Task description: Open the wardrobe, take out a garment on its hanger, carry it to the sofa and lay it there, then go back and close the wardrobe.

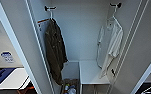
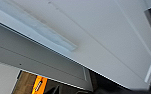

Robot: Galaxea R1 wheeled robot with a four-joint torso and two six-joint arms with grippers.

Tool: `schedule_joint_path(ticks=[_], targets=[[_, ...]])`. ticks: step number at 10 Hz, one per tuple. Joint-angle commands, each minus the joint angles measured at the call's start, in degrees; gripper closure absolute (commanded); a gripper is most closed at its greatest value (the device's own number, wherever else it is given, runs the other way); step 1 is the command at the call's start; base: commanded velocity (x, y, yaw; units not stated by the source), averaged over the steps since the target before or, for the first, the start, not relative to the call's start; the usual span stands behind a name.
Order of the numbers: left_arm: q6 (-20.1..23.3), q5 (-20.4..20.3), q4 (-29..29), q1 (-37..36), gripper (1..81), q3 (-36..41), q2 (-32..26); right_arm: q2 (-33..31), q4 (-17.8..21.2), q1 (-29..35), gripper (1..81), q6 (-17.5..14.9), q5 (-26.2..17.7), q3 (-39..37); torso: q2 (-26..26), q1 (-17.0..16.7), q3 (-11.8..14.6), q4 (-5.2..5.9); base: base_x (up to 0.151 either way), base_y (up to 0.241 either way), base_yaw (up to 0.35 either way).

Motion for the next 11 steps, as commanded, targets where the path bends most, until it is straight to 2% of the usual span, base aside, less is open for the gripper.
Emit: schedule_joint_path(ticks=[1, 3, 4, 6, 8, 9, 11], targets=[[-10.19, -0.73, 0.24, 0.86, 1.0, -21.31, 12.43, 9.0, -5.48, -2.04, 1.0, 17.71, 6.29, -29.23, 0.0, 0.0, 0.0, 0.0, 0.0, 0.0, 0.0], [-11.88, 1.92, 0.67, 1.03, 1.0, -29.88, 18.95, 14.97, -9.71, -3.62, 1.0, 22.82, 6.55, -38.19, -0.05, -0.02, 0.0, 0.0, 0.0, 0.0, 0.0], [-12.41, 4.74, 1.9, 1.12, 1.0, -34.1, 22.74, 18.74, -11.21, -4.93, 1.0, 24.33, 6.55, -43.29, -0.05, -0.05, 0.0, 0.0, 0.0, 0.0, 0.0], [-12.85, 6.25, 3.93, 1.99, 1.0, -40.01, 28.64, 26.04, -14.19, -7.22, 1.0, 26.7, 6.82, -52.87, -0.07, -0.05, 0.0, 0.0, 0.0, 0.0, 0.0], [-13.2, 8.01, 4.11, 2.61, 1.0, -42.75, 31.65, 34.16, -15.96, -9.7, 1.0, 27.5, 6.38, -63.28, -0.07, -0.05, 0.0, 0.0, 0.0, 0.0, 0.0], [-13.29, 10.79, 4.29, 2.61, 1.0, -43.18, 33.21, 38.34, -17.36, -10.83, 1.0, 27.67, 6.21, -68.94, -0.07, -0.05, 0.0, 0.0, 0.0, 0.0, 0.0], [-13.29, 14.15, 6.11, 2.61, 1.0, -43.89, 36.2, 45.73, -22.36, -12.33, 1.0, 30.47, 6.11, -79.42, -0.07, -0.06, 0.02, 0.0, 0.0, 0.0, 0.0]])
